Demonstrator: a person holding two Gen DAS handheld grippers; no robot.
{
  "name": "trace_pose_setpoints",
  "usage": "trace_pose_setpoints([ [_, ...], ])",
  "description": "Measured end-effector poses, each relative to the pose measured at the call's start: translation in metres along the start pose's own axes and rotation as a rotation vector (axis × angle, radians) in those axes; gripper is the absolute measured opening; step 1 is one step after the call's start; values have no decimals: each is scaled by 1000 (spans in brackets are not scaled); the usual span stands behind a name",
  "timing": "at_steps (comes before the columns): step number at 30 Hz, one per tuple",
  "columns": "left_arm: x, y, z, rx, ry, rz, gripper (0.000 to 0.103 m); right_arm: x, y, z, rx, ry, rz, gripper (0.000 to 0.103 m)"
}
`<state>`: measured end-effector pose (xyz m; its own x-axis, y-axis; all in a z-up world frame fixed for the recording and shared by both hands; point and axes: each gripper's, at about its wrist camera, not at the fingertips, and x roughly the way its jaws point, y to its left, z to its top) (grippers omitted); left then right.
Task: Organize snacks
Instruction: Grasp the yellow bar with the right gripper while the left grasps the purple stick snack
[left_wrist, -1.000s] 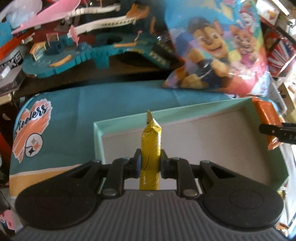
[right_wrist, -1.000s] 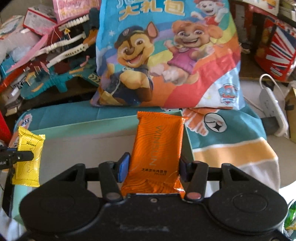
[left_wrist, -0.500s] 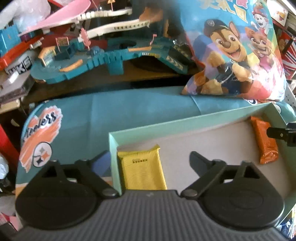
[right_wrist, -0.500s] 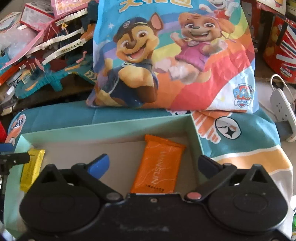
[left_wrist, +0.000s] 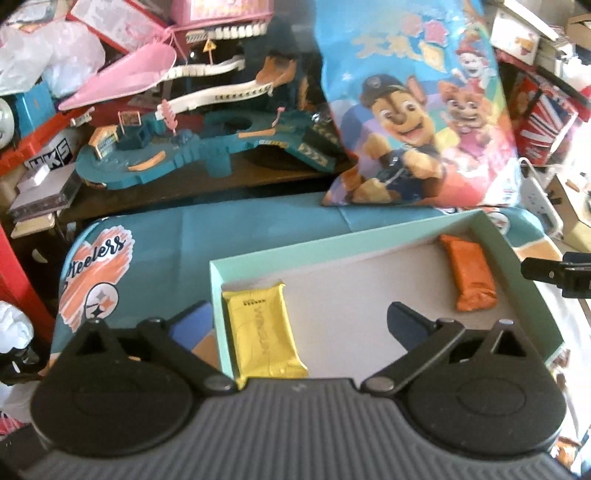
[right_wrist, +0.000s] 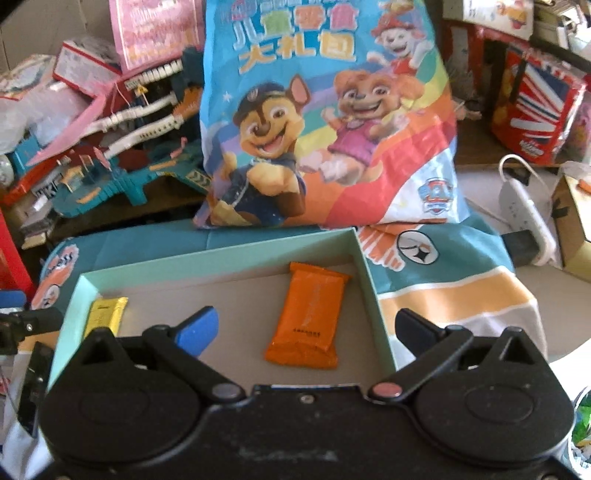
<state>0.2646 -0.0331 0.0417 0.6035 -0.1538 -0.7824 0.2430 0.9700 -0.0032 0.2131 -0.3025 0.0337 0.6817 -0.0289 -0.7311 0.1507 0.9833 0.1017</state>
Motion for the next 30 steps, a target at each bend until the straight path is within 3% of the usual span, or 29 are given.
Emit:
trace_pose_setpoints([
  [6,-32,-15,-29,40,-10,-33,103,-45,-3,-25,-12,-11,13,103],
  [10,-41,-27,-53,92,8,-33,103,-64,-6,-47,-21,27,-12,103],
  [20,-31,-51,-106,144,102,-78,103,-66,-37,-106,101,144,-87,103],
  [26,-25,-74,-122,202,129,-128,101,-57,-54,-132,194,177,-102,85],
  [30,-18,-91,-126,239,155,-156,93,-52,-57,-141,216,190,-104,83],
])
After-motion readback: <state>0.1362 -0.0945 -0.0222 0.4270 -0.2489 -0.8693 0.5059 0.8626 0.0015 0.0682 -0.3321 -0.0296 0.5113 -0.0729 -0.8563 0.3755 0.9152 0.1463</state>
